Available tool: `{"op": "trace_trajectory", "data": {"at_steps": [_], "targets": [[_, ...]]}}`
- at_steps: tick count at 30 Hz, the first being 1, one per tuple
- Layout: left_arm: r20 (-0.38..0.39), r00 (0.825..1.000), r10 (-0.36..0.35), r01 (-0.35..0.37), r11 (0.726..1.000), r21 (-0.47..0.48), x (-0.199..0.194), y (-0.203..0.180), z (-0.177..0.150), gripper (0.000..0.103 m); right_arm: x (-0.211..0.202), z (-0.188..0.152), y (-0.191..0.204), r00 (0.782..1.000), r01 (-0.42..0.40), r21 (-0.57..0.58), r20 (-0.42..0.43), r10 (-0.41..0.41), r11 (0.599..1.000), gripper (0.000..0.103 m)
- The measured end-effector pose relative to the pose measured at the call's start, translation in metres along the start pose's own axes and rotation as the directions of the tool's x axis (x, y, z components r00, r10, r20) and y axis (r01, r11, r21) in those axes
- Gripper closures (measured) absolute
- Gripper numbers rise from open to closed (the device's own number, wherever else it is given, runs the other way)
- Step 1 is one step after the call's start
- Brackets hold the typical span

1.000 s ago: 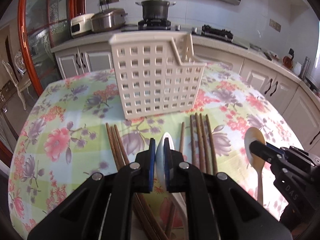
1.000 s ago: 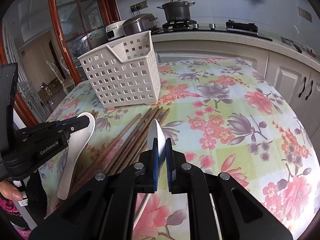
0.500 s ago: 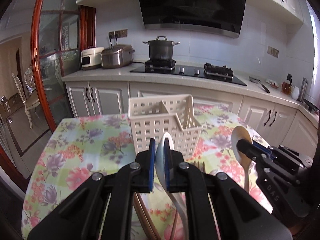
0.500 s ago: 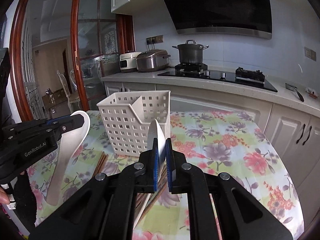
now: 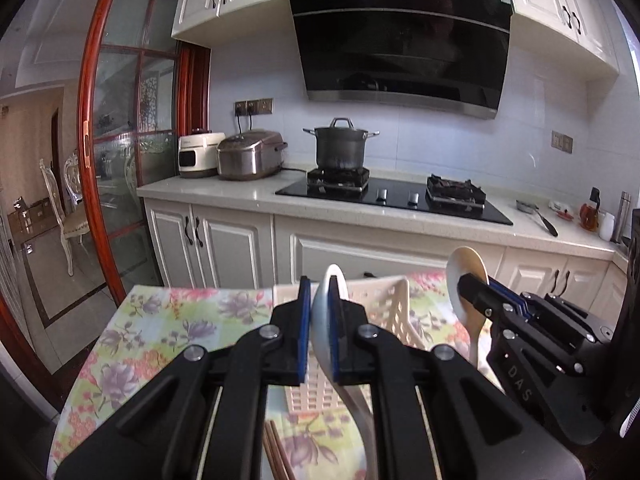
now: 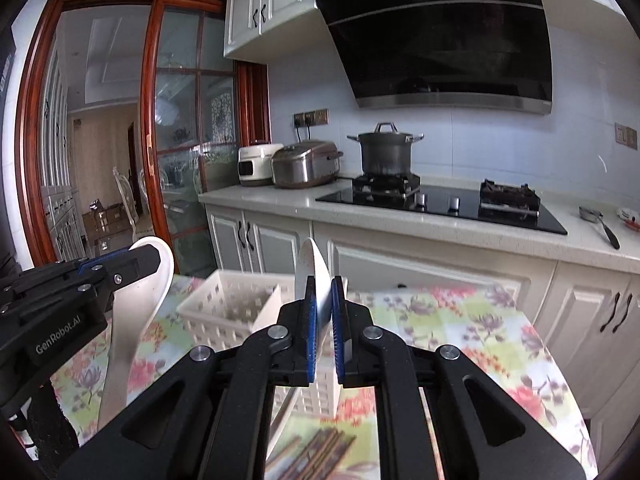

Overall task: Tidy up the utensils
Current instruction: 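Lift the held spoons with both tools and carry them over the white caddy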

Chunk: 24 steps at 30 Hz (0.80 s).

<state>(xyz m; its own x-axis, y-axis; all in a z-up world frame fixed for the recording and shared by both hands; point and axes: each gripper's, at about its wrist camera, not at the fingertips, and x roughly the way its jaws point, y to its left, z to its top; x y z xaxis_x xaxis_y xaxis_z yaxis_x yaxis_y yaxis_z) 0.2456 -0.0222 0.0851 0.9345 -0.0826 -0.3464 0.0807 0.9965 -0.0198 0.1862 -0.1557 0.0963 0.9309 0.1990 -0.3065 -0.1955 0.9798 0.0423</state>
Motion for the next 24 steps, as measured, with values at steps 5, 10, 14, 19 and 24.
{"op": "trace_trajectory", "data": {"at_steps": [5,10,14,19,24], "targets": [[0.022,0.999,0.029,-0.029,1.000,0.002,0.017,0.002,0.018,0.095,0.024,0.012,-0.002,1.000,0.012,-0.013,0.010,-0.012,1.000,0.094],[0.052,0.997,0.049,-0.048,0.999,-0.018,0.030,0.010,0.040,0.095,0.046,0.032,-0.009,0.999,0.014,-0.011,0.034,-0.014,1.000,0.094],[0.088,0.994,0.068,-0.065,0.997,-0.045,0.043,0.016,0.054,0.095,0.060,0.044,-0.013,0.998,0.025,-0.016,0.065,-0.024,1.000,0.094],[0.092,0.993,0.074,-0.067,0.994,-0.081,0.068,0.028,0.062,0.095,0.084,0.046,-0.015,0.998,0.034,-0.021,0.061,-0.033,0.999,0.094],[0.101,0.991,0.086,-0.077,0.993,-0.090,0.085,0.034,0.063,0.095,0.103,0.047,-0.011,0.997,0.030,-0.036,0.069,-0.028,0.999,0.094]]}}
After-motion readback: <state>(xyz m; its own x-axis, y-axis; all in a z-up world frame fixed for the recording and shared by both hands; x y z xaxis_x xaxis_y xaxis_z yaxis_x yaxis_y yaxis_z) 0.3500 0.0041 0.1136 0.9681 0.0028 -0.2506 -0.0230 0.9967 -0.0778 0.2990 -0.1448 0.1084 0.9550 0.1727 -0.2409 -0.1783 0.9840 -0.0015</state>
